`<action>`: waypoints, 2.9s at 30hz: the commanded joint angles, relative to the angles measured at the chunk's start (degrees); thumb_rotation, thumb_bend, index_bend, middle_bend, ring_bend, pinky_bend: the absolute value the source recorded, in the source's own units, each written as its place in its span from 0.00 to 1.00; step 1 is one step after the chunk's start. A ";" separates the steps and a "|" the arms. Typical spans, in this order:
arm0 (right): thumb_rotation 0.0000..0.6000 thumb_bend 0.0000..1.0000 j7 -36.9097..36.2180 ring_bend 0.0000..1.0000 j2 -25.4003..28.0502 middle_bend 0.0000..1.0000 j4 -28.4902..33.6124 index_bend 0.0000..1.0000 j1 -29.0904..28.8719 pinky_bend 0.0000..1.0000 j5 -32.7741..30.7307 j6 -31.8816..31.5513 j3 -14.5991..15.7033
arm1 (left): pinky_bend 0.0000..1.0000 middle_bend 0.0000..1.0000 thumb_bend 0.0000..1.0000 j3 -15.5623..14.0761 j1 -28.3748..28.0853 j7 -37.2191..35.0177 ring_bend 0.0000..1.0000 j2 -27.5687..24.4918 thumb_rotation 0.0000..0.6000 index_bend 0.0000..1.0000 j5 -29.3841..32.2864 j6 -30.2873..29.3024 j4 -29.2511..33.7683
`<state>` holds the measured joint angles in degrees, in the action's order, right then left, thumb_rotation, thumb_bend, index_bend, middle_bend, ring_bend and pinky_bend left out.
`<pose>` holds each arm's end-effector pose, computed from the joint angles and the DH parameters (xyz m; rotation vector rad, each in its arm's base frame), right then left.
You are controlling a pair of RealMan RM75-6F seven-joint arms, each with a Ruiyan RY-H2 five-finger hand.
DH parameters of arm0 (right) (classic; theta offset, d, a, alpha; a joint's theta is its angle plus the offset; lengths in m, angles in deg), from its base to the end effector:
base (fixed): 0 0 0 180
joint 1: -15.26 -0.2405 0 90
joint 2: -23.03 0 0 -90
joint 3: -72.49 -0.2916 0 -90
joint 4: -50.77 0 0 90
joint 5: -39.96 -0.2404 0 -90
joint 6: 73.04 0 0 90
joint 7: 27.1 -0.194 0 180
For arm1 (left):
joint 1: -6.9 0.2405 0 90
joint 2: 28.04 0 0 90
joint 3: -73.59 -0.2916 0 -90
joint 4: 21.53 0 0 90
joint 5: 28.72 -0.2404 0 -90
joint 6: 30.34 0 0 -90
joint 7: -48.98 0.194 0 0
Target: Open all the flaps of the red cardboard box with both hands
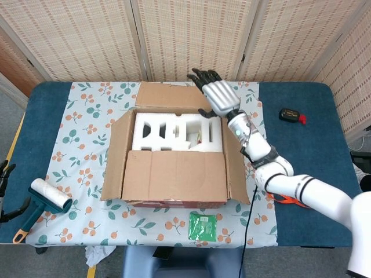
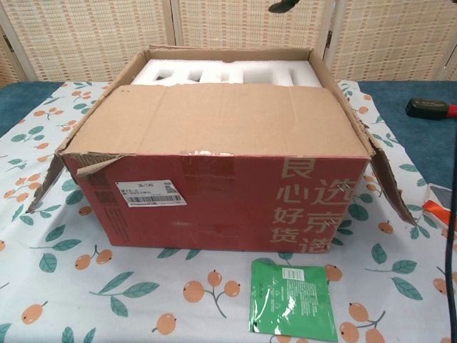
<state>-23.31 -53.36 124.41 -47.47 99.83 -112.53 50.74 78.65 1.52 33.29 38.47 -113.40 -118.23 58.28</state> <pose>-0.0311 -0.5652 0.0652 1.8335 -0.8191 1.1375 -0.3907 0.2512 0.1772 -1.2715 -0.9030 -1.0428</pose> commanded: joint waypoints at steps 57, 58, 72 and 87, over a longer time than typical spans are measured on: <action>1.00 0.37 -84.21 0.00 7.27 0.00 11.64 0.00 11.01 0.33 33.69 -11.56 14.65 | 0.00 0.00 0.42 0.38 -0.67 -0.22 0.00 -0.12 1.00 0.00 1.43 2.83 0.65; 1.00 0.37 -84.17 0.00 7.91 0.00 12.24 0.00 11.11 0.33 33.78 -12.10 14.60 | 0.00 0.00 0.42 0.39 -0.69 0.00 0.00 -0.05 1.00 0.00 1.40 2.81 0.65; 1.00 0.37 -79.85 0.00 28.64 0.00 39.21 0.00 18.03 0.34 34.38 -19.34 15.64 | 0.00 0.00 0.42 -0.65 -0.91 3.49 0.00 0.61 1.00 0.00 -1.19 1.70 1.21; 1.00 0.37 -68.81 0.00 37.87 0.00 52.02 0.00 33.29 0.34 52.52 -26.26 30.22 | 0.00 0.00 0.42 -2.86 -1.44 10.26 0.00 1.51 1.00 0.00 -5.77 0.69 4.43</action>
<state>-93.83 -14.44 176.81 -16.16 150.33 -137.83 78.96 75.96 0.16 43.31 39.91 -118.94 -117.49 62.52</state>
